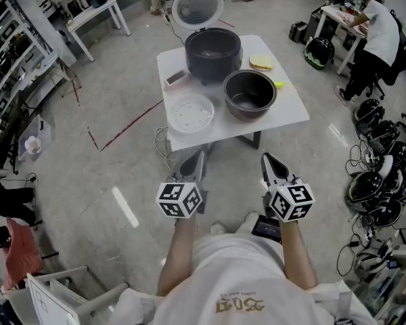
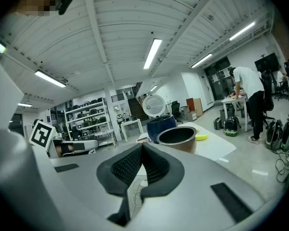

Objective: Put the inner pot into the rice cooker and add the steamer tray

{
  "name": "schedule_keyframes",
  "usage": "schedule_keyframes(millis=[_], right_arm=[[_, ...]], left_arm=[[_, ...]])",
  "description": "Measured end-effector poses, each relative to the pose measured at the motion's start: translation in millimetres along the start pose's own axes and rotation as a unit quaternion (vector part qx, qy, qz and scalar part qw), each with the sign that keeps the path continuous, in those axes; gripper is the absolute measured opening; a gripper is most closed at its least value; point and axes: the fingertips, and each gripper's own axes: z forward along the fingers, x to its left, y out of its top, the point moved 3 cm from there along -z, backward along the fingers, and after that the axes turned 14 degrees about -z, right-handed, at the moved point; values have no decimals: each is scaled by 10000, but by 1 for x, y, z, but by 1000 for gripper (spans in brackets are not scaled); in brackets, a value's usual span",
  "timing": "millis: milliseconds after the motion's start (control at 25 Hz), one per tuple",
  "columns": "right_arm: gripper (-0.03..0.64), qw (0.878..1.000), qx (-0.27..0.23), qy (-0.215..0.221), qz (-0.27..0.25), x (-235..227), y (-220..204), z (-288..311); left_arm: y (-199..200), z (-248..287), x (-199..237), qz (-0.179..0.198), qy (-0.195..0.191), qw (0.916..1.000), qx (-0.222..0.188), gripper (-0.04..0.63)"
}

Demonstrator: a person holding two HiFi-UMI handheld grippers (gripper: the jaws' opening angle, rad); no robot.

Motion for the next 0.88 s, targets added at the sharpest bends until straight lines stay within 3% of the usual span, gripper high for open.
schedule_keyframes(millis=[360, 480, 520, 560, 600, 680, 880], right_arm=[[12, 9999, 31, -135, 9, 3, -1, -1], [12, 9991, -38, -165, 385, -2, -3, -1], [13, 9980, -87, -91, 619, -3, -3, 0], [54, 9962, -137, 38, 861, -4, -3, 0], [171, 9940, -168, 172, 1064, -4, -3, 1], [211, 9918, -177, 255, 1240, -6, -3, -1], [265, 9939, -100, 115, 1094, -9, 1, -8]], left_arm=[[3, 0, 7, 27, -48, 9998, 166, 18], [3, 3, 9, 68, -24, 9997, 253, 18], [1, 6, 10, -18, -41, 9994, 329, 53], [0, 9, 10, -163, -86, 9990, 415, 197], [-2, 11, 9, -297, -145, 9983, 478, 267], [-2, 13, 6, -310, -230, 9979, 518, 268], [2, 12, 5, -372, -341, 9977, 463, 267]])
